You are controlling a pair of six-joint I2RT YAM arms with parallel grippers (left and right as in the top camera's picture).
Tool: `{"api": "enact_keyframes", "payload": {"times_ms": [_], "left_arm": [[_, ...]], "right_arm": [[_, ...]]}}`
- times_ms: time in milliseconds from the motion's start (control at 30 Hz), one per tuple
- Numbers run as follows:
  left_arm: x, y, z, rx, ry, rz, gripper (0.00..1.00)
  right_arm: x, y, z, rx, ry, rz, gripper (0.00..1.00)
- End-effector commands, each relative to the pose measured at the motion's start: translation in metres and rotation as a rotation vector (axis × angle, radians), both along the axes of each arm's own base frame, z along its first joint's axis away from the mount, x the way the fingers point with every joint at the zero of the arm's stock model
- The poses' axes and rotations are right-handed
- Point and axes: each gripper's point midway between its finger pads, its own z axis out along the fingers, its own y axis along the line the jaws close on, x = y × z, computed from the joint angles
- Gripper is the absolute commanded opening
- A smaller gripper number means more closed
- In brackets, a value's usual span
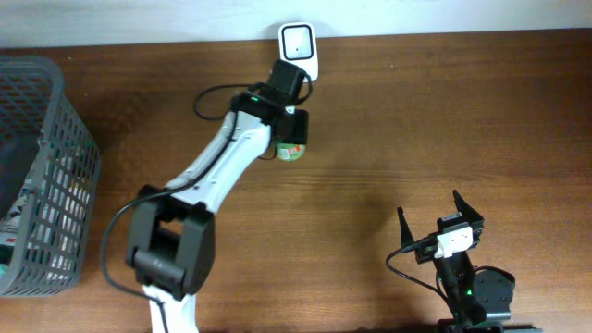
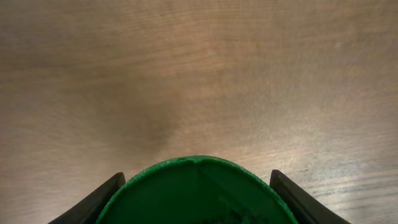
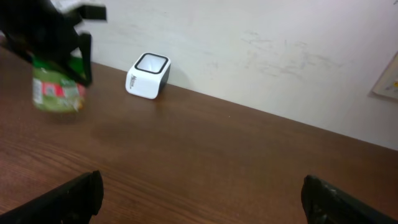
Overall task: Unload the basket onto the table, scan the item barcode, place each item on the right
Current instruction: 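Lift green-lidded jar from basket with left gripper, place mid-table, then pull green packet from basket with left gripper, lay beside jar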
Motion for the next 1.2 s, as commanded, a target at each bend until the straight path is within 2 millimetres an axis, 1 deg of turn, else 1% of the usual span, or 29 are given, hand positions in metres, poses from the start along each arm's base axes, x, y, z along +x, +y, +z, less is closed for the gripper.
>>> {"api": "enact_keyframes", "payload": {"times_ms": [0,33,67,133,167,233,300,333,367,400,433,467,500,533,567,600,633,667,700,733,800,833,900,933,967,1000,1067,1133,1167], "left_arm": [[0.006,-0.027,-0.028,-0.035,0.005,0.017,0.50],[0.005,-0.035,-0.035,-0.036,0.006,0.006,0.52],[0.002,-0.041,-0.036,-0.035,0.007,-0.007,0.60],[-0.004,-0.046,-0.037,-0.029,0.018,-0.023,0.71],[-0.008,-0.048,-0.039,-0.023,0.026,-0.028,0.78],[-0.010,-0.049,-0.040,-0.020,0.032,-0.032,0.99],[-0.009,-0.049,-0.036,-0.025,0.024,-0.031,0.99],[0.000,-0.045,-0.015,-0.044,-0.015,-0.026,0.99],[0.017,-0.030,0.039,-0.069,-0.108,-0.025,0.99],[0.027,-0.006,0.100,-0.085,-0.204,-0.017,0.99],[0.029,0.009,0.127,-0.085,-0.246,-0.010,0.99],[0.027,0.038,0.171,-0.084,-0.311,0.011,0.99],[0.014,0.102,0.234,-0.079,-0.409,0.105,0.99],[0.002,0.148,0.261,-0.064,-0.457,0.192,0.99],[-0.012,0.199,0.281,-0.038,-0.496,0.296,1.00],[-0.034,0.264,0.298,-0.003,-0.523,0.445,0.99],[-0.048,0.299,0.302,0.020,-0.529,0.532,0.99],[-0.067,0.350,0.307,0.052,-0.537,0.660,0.99],[-0.089,0.407,0.304,0.090,-0.531,0.807,0.99],[-0.105,0.448,0.293,0.102,-0.500,0.906,0.99],[-0.118,0.491,0.266,0.093,-0.431,0.985,1.00],[-0.117,0.509,0.242,0.133,-0.359,0.909,1.00],[-0.094,0.507,0.187,0.067,-0.242,0.623,0.99],[-0.094,0.510,0.168,0.058,-0.189,0.609,0.98],[-0.094,0.513,0.143,0.042,-0.122,0.581,0.97],[-0.090,0.511,0.111,0.000,-0.050,0.523,0.97],[-0.086,0.510,0.074,-0.033,0.020,0.440,0.96],[-0.084,0.512,0.044,-0.047,0.073,0.392,0.96],[-0.083,0.513,0.030,-0.059,0.096,0.383,0.93]], "right_arm": [[0.000,0.000,-0.003,0.008,0.007,0.003,0.98],[0.000,0.000,-0.003,0.008,0.007,0.004,0.98],[0.000,0.000,-0.003,0.008,0.007,0.003,0.98],[0.000,0.000,-0.003,0.008,0.007,0.003,0.98],[0.000,0.000,-0.003,0.008,0.007,0.003,0.98],[0.000,0.000,-0.003,0.008,0.007,0.003,0.98],[0.000,0.000,-0.003,0.008,0.007,0.003,0.98],[0.000,0.000,-0.003,0.008,0.007,0.003,0.98],[0.000,0.000,-0.003,0.008,0.007,0.003,0.98],[0.000,0.000,-0.003,0.008,0.007,0.004,0.98],[0.000,0.000,-0.003,0.008,0.007,0.003,0.98],[0.000,0.000,-0.003,0.008,0.007,0.003,0.98],[0.000,0.000,-0.003,0.008,0.007,0.003,0.98],[0.000,0.000,-0.003,0.008,0.007,0.003,0.98],[0.000,0.000,-0.003,0.008,0.007,0.003,0.98],[0.000,0.000,-0.003,0.008,0.007,0.003,0.98],[0.000,0.000,-0.003,0.008,0.007,0.003,0.98],[0.000,0.000,-0.003,0.008,0.007,0.003,0.98],[0.000,0.000,-0.003,0.008,0.007,0.003,0.98],[0.000,0.000,-0.003,0.008,0.007,0.003,0.98],[0.000,0.000,-0.003,0.008,0.007,0.003,0.98],[0.000,0.000,-0.003,0.008,0.007,0.003,0.98],[0.000,0.000,-0.003,0.008,0.007,0.003,0.98],[0.000,0.000,-0.003,0.008,0.007,0.003,0.98],[0.000,0.000,-0.003,0.008,0.007,0.003,0.98],[0.000,0.000,-0.003,0.008,0.007,0.003,0.98],[0.000,0.000,-0.003,0.008,0.007,0.003,0.98],[0.000,0.000,-0.003,0.008,0.007,0.003,0.98],[0.000,0.000,-0.003,0.008,0.007,0.003,0.98]]}}
